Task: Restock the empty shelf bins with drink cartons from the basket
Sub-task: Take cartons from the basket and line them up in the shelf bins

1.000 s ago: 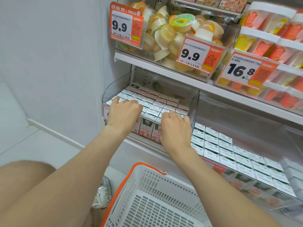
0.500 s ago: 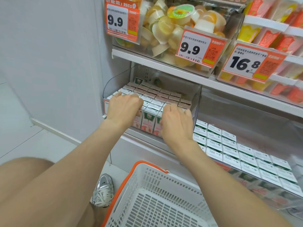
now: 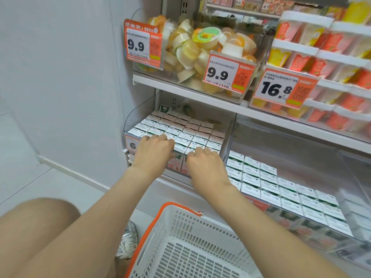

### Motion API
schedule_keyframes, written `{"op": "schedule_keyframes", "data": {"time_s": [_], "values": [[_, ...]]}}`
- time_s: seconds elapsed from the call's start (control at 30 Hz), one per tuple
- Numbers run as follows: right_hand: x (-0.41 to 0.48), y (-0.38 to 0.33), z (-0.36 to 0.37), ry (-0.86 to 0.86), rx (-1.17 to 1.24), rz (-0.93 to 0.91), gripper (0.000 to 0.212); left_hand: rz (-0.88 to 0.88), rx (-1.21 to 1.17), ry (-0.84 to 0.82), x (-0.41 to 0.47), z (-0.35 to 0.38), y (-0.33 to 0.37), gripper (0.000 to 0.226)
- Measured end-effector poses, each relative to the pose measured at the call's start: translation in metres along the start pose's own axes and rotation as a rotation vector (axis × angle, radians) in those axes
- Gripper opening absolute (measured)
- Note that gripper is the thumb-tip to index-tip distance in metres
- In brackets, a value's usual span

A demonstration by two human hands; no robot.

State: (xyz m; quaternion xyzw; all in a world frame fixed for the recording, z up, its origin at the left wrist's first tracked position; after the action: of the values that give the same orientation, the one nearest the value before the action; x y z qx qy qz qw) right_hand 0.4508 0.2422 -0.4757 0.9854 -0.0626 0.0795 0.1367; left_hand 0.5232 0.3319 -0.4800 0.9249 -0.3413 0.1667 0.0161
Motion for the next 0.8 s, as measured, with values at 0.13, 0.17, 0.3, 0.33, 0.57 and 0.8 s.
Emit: {"op": "schedule_keyframes", "data": {"time_s": [0.13, 0.17, 0.3, 0.33, 0.57, 0.8], "values": [[0.009, 0.008, -0.013, 0.012, 0.084, 0.052, 0.029, -0.003, -0.129, -0.180, 0.005, -0.007, -0.007, 0.019], [0.018, 0.008, -0.017, 0.022, 0.117, 0.061, 0.030, -0.011, -0.167, -0.234, 0.005, -0.008, -0.012, 0.021], [0.070, -0.011, -0.015, 0.042, 0.314, 0.049, 0.032, -0.030, -0.096, -0.453, 0.004, 0.008, -0.042, 0.076], [0.087, -0.020, -0.010, 0.030, 0.361, 0.034, 0.032, -0.034, -0.072, -0.488, 0.002, 0.013, -0.050, 0.090], [0.197, -0.065, 0.029, -0.128, 0.487, 0.113, 0.050, -0.072, -0.097, -0.547, -0.018, 0.057, -0.084, 0.112], [0.258, -0.074, 0.067, -0.235, 0.397, 0.214, 0.073, -0.004, -0.037, -0.498, -0.007, 0.065, -0.089, 0.108]]}}
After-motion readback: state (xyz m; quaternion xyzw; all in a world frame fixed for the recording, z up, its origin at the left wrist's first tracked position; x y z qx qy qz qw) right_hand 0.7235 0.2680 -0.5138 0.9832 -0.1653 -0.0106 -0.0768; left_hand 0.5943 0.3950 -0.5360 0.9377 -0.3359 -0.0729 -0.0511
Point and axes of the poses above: each hand's wrist, its own x-axis towards the middle knuckle, its own z-axis out of the palm, y = z × x, the point moved 10 cm from there along x, towards the middle knuckle, and after that the axes turned 12 degrees about z, right-handed, at the moved point
